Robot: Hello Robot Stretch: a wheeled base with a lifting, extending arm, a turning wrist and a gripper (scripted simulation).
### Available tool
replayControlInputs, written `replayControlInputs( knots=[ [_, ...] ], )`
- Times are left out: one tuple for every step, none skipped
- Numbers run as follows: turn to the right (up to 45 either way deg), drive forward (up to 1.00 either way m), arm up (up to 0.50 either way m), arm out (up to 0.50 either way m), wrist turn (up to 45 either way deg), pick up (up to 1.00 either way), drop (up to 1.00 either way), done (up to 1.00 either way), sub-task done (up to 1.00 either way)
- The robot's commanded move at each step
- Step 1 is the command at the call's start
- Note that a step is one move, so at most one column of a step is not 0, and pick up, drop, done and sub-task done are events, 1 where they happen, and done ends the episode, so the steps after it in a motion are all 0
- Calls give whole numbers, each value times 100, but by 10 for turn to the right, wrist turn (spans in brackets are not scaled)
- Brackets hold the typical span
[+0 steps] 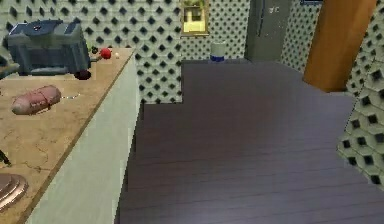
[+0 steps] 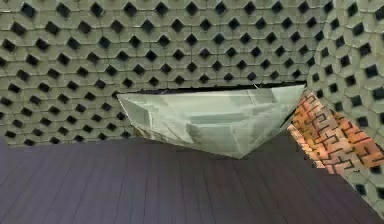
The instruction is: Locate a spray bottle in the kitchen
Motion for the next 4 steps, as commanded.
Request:
replayControlInputs(
  knots=[
    [-60,0,0,0,0,0,0,0,0],
    [0,100,0,0,0,0,0,0,0],
    [0,100,0,0,0,0,0,0,0],
    [-90,0,0,0,0,0,0,0,0]
  ],
)
